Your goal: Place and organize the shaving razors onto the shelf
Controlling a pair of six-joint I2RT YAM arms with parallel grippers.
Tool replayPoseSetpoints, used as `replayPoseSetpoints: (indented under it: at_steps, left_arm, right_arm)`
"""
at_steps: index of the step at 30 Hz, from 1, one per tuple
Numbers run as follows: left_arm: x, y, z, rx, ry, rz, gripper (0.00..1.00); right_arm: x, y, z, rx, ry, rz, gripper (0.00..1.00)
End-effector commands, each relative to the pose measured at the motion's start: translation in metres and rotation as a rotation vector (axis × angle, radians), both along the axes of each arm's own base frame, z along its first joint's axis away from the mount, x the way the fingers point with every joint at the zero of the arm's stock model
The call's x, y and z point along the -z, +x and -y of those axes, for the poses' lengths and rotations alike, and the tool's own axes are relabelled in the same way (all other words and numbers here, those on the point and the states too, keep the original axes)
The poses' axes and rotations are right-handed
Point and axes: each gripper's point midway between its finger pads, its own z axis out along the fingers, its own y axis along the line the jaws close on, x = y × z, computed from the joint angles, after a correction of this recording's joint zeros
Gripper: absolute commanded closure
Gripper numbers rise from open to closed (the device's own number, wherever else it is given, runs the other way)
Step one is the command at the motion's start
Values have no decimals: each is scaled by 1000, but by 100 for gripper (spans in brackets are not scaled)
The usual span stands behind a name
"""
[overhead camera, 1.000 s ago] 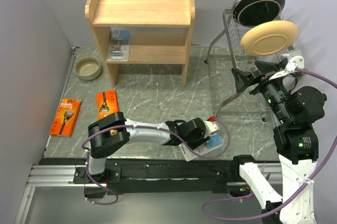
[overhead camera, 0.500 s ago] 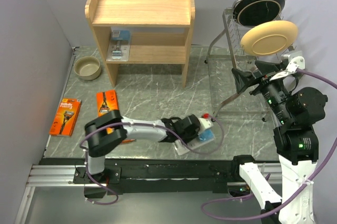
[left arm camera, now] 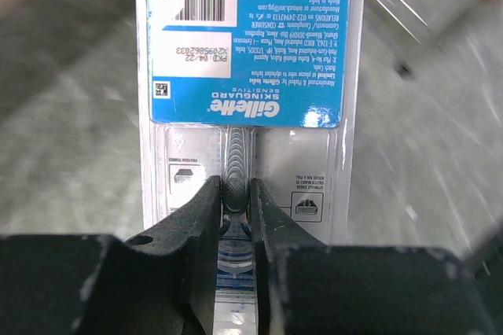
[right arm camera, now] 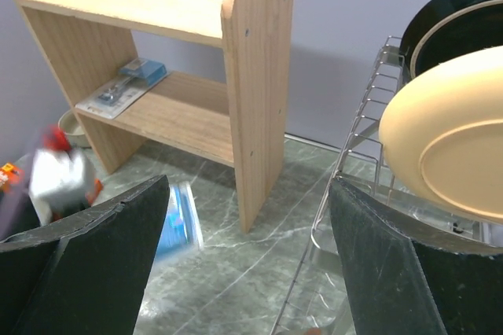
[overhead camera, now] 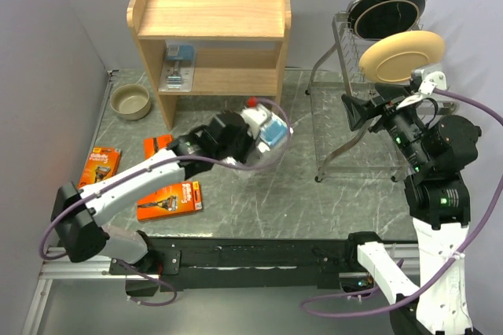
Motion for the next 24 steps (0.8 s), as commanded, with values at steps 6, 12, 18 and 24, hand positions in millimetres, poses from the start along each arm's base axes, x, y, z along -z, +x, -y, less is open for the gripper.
replayPoseSetpoints:
  at_steps: [6,12,18,24]
  left_arm:
    - [-58,97,-69,-369,-84,132,99]
    - [-75,131,-66,-431,-96,204,96]
    - [-81,166,-61,-501,-84,276,89]
    - [-73,188,-51,-516,-87,271,91]
  right_arm:
    - [-35,7,-7,-42,41,107,12]
    - [-33,13,-11,-59,92,95,13]
    - [-29,35,-17,-80,137,50,13]
    - [-31,42,-28,-115,134,36,13]
